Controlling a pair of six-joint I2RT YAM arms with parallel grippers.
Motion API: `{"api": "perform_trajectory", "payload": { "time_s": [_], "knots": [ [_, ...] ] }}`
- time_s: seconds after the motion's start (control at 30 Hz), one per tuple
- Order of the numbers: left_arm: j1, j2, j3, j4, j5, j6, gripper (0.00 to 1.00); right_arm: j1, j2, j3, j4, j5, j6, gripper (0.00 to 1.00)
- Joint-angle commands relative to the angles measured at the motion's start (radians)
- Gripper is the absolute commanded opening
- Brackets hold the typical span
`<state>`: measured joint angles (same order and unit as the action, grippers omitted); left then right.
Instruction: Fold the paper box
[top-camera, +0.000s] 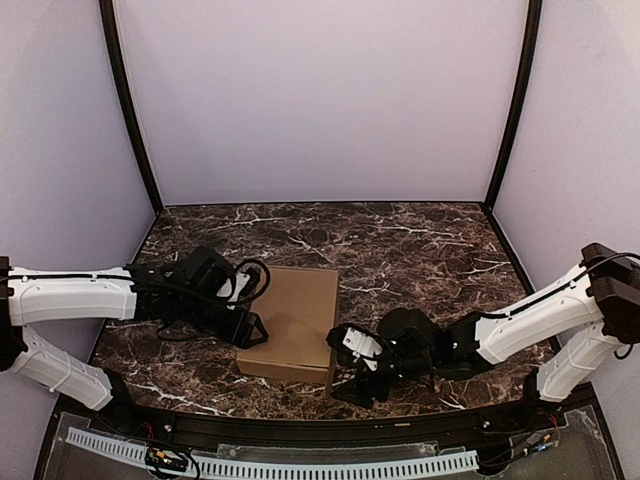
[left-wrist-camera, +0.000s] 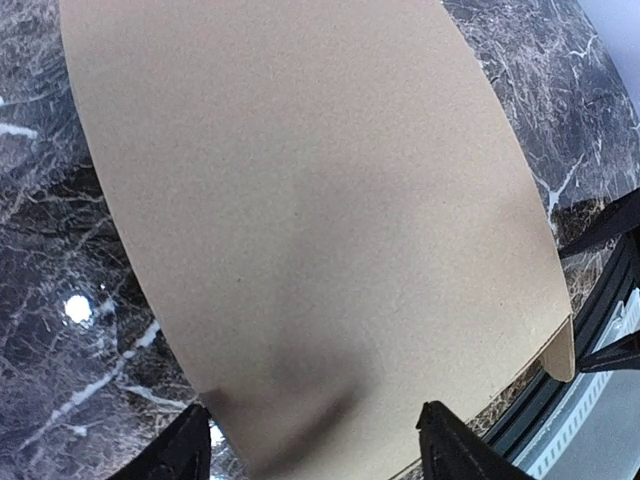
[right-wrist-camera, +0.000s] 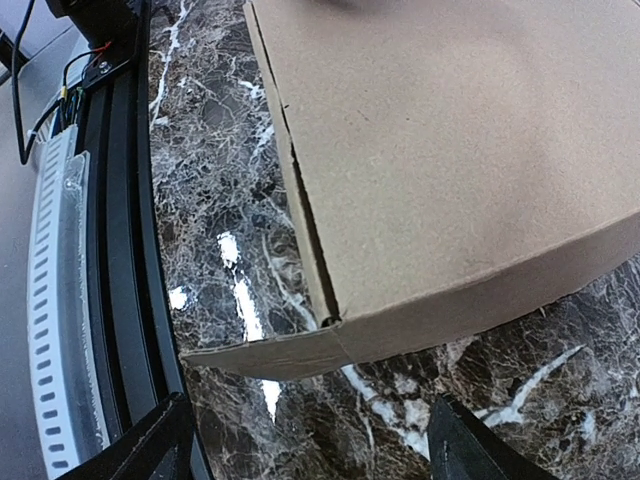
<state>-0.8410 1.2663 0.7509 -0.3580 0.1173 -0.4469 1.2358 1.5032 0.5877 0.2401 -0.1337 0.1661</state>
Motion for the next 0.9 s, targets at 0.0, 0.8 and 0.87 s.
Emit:
{"api": "perform_trajectory", "payload": {
  "time_s": [0.0,0.8,0.87],
  "knots": [
    [-0.014,0.037,0.003,-0.031,0.018,0.02,0.63,0.023,0.034,0.037,0.057,0.072,0.034,0.79],
    [-0.045,0.103,0.043,-0.062,-0.002,0.041,0.34,0.066,0.001,0.056,-0.037,0.209,0.059,0.77],
    [-0.049,0.09,0.063,-0.086,-0.006,0.043,0.34,0.081,-0.022,0.06,-0.063,0.226,0.061,0.77]
  ]
}}
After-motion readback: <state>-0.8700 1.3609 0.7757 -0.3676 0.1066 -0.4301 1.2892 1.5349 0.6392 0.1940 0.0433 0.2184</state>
